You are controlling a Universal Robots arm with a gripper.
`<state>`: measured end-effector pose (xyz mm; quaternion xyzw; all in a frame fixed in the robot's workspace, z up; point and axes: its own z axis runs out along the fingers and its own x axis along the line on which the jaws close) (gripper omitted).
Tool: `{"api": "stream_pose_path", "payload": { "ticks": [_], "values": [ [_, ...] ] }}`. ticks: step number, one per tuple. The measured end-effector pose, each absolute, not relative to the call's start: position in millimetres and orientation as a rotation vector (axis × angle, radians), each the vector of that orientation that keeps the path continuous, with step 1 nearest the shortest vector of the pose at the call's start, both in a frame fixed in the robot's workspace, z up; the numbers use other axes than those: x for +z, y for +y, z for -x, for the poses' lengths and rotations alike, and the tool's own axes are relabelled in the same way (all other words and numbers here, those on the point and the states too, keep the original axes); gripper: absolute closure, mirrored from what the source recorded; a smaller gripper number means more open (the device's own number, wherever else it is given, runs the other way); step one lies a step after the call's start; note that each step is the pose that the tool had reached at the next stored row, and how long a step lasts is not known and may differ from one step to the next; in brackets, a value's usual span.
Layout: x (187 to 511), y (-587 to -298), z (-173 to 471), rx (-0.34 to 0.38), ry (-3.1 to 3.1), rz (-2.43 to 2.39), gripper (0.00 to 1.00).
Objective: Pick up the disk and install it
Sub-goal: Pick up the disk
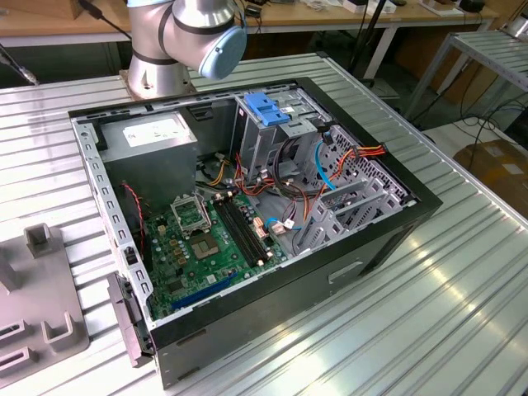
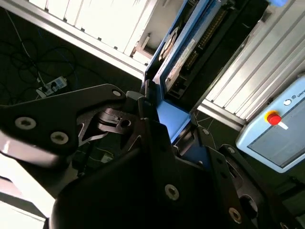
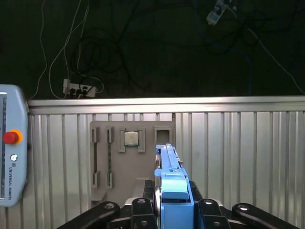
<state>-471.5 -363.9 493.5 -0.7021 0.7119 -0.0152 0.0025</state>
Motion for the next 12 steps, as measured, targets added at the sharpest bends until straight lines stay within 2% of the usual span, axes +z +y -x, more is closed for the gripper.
{"api": "stream_pose_path", "payload": {
  "ticks": [6,12],
  "values": [
    [520.0,-363.6,471.5,-0.050,2.233,2.203,0.63],
    [522.7,-363.6,471.6,-0.050,2.233,2.202,0.63]
  ]
}}
